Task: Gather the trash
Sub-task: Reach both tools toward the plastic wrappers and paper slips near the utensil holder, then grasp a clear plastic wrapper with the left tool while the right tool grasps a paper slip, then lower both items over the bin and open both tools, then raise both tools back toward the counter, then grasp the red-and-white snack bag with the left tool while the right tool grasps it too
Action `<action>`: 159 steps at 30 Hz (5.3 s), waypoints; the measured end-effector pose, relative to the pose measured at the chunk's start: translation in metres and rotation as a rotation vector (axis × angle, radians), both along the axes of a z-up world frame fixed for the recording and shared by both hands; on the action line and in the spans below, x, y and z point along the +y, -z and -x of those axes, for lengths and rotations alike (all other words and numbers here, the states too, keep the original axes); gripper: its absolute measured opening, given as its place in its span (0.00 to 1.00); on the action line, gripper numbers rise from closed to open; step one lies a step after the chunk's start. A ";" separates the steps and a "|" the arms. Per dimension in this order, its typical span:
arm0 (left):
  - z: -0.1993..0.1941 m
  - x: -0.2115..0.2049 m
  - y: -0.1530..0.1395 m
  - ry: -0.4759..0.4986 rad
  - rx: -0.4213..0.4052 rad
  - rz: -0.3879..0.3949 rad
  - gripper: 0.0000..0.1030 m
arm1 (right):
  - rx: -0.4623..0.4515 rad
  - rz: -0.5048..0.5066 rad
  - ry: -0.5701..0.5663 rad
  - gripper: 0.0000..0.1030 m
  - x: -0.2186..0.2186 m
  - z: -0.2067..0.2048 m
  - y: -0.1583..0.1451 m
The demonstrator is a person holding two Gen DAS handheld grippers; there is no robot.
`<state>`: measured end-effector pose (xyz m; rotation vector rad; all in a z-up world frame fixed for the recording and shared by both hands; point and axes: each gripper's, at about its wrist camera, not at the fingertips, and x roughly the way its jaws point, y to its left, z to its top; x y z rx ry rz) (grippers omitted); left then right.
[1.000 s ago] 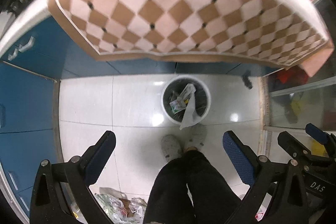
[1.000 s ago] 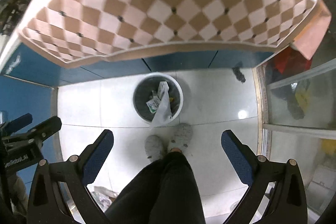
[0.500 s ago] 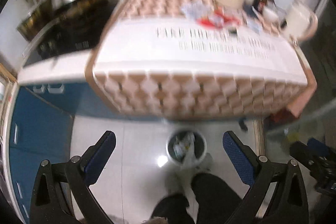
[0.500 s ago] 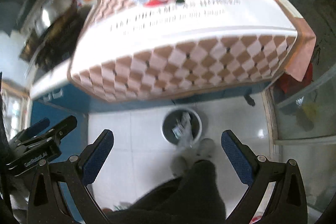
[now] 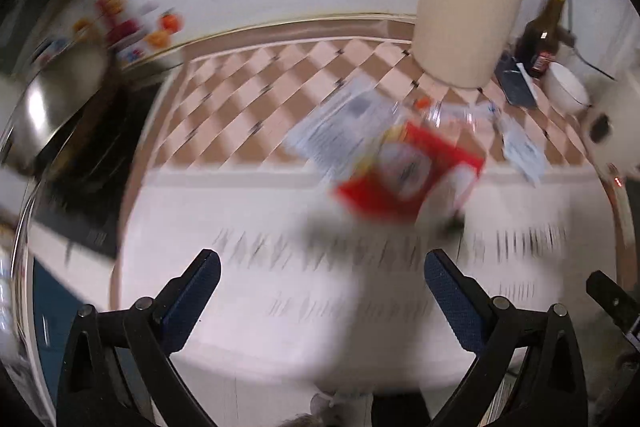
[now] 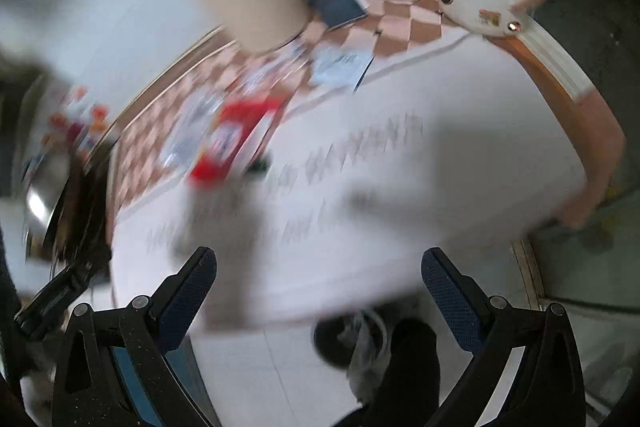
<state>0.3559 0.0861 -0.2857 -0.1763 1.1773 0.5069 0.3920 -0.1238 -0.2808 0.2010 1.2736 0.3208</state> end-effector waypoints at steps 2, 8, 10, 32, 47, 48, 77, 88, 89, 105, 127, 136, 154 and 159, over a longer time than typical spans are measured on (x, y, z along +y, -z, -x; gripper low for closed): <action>-0.065 0.002 0.023 0.016 0.043 0.018 1.00 | 0.006 0.014 0.012 1.00 0.006 -0.053 0.020; -0.186 0.000 0.081 0.092 0.136 0.064 1.00 | 0.033 0.071 0.006 1.00 0.035 -0.192 0.088; -0.212 -0.003 0.100 0.125 0.175 0.065 1.00 | 0.030 0.110 -0.028 0.94 0.051 -0.221 0.108; -0.120 -0.026 0.016 0.179 -0.029 0.085 0.02 | -0.147 0.032 -0.049 0.02 0.015 -0.207 0.076; 0.127 -0.019 -0.025 0.060 -0.147 0.031 0.02 | -0.269 -0.056 -0.138 0.02 0.016 0.006 -0.029; 0.149 -0.021 -0.023 0.061 -0.151 0.031 0.02 | -0.267 -0.050 -0.143 0.02 0.018 0.023 -0.030; 0.314 0.003 0.499 -0.214 0.476 0.524 0.03 | 0.299 0.134 -0.180 0.02 0.016 0.252 0.413; 0.292 -0.011 0.645 -0.219 0.552 0.643 0.07 | 0.480 0.120 -0.199 0.02 0.028 0.258 0.633; 0.292 -0.012 0.645 -0.210 0.548 0.641 0.08 | 0.487 0.123 -0.219 0.03 0.032 0.261 0.639; 0.318 0.004 0.559 -0.174 0.428 0.370 0.93 | 0.390 0.276 -0.287 0.77 0.038 0.263 0.615; 0.343 -0.056 0.249 -0.081 0.211 0.296 0.93 | 0.116 0.316 -0.387 0.99 0.018 0.300 0.286; 0.367 -0.071 0.129 -0.062 0.121 0.275 0.93 | 0.047 0.282 -0.399 0.99 0.005 0.323 0.137; 0.280 -0.024 -0.002 -0.119 -0.064 0.119 0.93 | -0.041 -0.008 -0.246 0.99 -0.004 0.250 -0.019; 0.201 0.012 0.008 -0.223 -0.038 0.102 0.93 | -0.052 -0.047 -0.197 0.99 0.004 0.150 -0.009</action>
